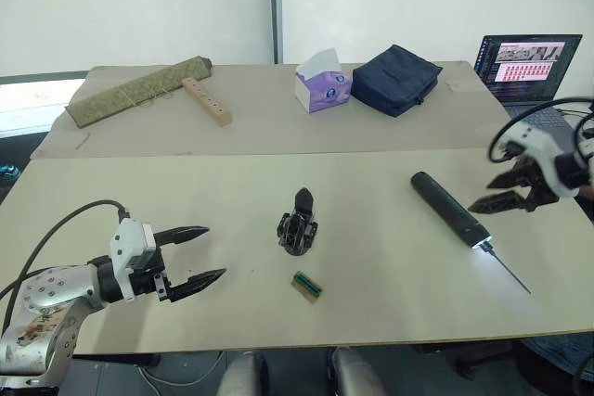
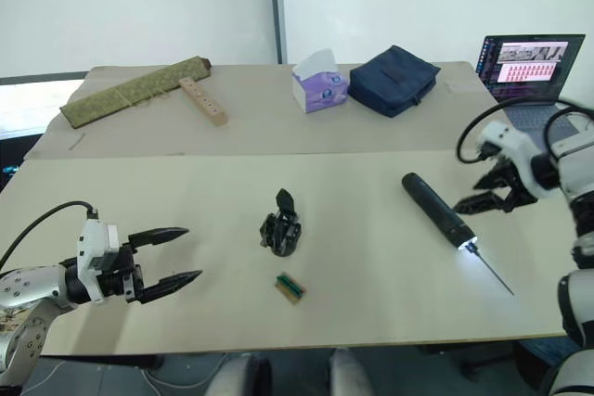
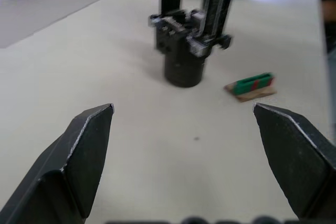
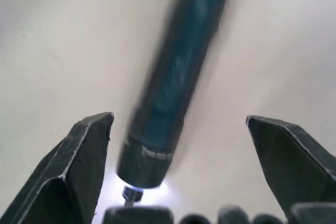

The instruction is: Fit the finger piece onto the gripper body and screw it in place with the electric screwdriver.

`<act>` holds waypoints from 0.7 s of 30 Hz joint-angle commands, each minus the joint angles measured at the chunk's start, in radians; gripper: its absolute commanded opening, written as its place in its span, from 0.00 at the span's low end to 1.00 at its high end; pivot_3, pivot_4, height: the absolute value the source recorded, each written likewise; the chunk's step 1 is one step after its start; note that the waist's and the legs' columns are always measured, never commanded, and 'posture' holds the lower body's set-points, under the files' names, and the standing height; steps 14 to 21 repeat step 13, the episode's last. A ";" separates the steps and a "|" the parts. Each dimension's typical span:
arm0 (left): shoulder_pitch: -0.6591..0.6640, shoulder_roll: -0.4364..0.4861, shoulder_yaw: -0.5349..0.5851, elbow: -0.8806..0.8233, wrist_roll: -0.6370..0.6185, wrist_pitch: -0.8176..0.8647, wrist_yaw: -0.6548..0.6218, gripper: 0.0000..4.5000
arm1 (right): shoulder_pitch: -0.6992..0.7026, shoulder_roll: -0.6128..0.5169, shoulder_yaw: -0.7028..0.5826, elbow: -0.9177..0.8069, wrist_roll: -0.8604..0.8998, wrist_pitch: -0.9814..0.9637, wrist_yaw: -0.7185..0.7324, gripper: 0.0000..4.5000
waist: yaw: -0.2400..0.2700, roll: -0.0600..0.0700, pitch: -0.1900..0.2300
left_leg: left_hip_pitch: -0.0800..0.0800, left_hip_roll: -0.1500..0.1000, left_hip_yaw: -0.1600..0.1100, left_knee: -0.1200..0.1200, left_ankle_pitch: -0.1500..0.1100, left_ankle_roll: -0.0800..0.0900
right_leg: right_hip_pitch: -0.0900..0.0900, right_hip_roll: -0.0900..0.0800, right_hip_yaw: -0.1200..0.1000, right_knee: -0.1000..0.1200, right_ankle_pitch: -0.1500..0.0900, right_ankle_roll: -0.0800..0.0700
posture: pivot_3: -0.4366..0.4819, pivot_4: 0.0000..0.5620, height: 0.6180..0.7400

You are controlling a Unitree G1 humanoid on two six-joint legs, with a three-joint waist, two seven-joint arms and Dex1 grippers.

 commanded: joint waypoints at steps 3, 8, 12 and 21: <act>0.047 0.016 0.034 0.010 0.066 -0.094 -0.001 1.00 | 0.352 0.101 -0.371 -0.469 0.342 -0.005 -0.042 1.00 | 0.003 -0.002 0.000 | 0.002 0.000 -0.001 -0.001 0.000 0.000 | 0.003 0.000 -0.001 0.000 0.000 0.000 | 0.48 0.27 1.00; 0.059 0.018 0.020 0.056 0.147 -0.157 0.027 1.00 | 0.655 0.315 -0.421 -0.808 0.398 -0.289 -0.076 1.00 | 0.010 -0.001 0.000 | 0.006 0.000 -0.001 0.001 0.001 -0.001 | 0.006 0.000 0.000 0.002 0.000 0.001 | 0.48 0.27 1.00; 0.057 0.004 0.024 0.063 0.148 -0.161 0.047 1.00 | 0.751 0.369 -0.407 -0.829 0.360 -0.449 -0.070 1.00 | 0.018 -0.003 0.001 | 0.011 0.000 0.000 0.001 0.002 -0.002 | 0.012 -0.001 0.000 0.000 0.000 0.005 | 0.48 0.27 1.00; 0.060 -0.007 0.027 0.058 0.136 -0.171 0.048 1.00 | 0.782 0.394 -0.398 -0.821 0.342 -0.511 -0.080 1.00 | 0.018 -0.003 0.001 | 0.013 0.000 0.000 0.001 0.002 -0.002 | 0.014 -0.001 0.000 0.000 0.000 0.005 | 0.48 0.27 1.00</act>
